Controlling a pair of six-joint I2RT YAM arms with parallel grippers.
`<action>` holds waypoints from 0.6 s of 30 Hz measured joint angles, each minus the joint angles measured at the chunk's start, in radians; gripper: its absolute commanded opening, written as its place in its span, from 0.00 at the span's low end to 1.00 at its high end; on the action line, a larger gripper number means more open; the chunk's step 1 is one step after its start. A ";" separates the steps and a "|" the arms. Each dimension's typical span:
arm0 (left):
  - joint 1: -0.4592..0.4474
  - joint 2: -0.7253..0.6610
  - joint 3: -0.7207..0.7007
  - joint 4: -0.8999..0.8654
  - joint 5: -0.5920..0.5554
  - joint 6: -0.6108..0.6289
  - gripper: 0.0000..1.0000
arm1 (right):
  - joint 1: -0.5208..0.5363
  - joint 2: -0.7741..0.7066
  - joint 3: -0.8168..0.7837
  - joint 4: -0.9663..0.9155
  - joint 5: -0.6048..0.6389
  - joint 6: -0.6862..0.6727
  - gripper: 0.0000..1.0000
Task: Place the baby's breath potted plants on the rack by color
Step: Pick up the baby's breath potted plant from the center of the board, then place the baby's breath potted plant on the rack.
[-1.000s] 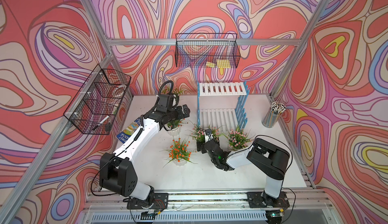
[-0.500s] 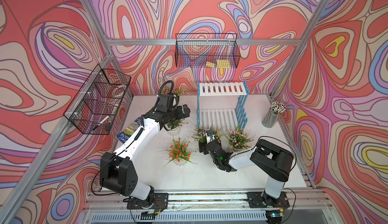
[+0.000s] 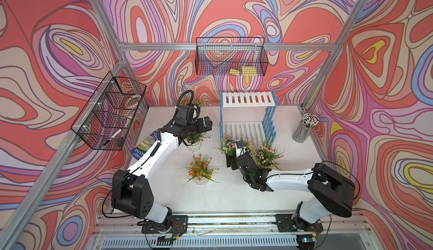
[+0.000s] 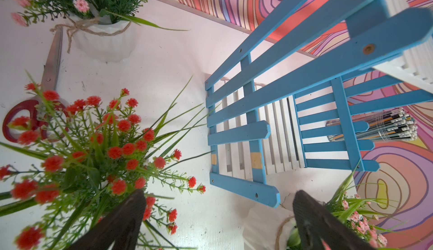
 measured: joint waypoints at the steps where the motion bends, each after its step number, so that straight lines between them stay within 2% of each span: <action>1: 0.000 0.000 -0.002 0.002 0.000 0.000 1.00 | -0.003 -0.001 0.011 -0.008 0.004 -0.004 0.72; 4: 0.000 0.000 -0.009 0.006 0.001 0.000 1.00 | -0.032 0.003 0.054 -0.029 0.004 -0.010 0.72; 9: 0.000 0.000 -0.020 0.010 0.001 0.000 1.00 | -0.142 0.061 0.144 -0.019 -0.018 -0.016 0.72; 14: 0.002 0.000 -0.026 0.021 0.005 0.000 1.00 | -0.243 0.203 0.270 -0.017 -0.068 -0.019 0.73; 18: 0.005 0.000 -0.029 0.033 0.011 -0.001 1.00 | -0.284 0.322 0.357 -0.013 -0.109 -0.021 0.73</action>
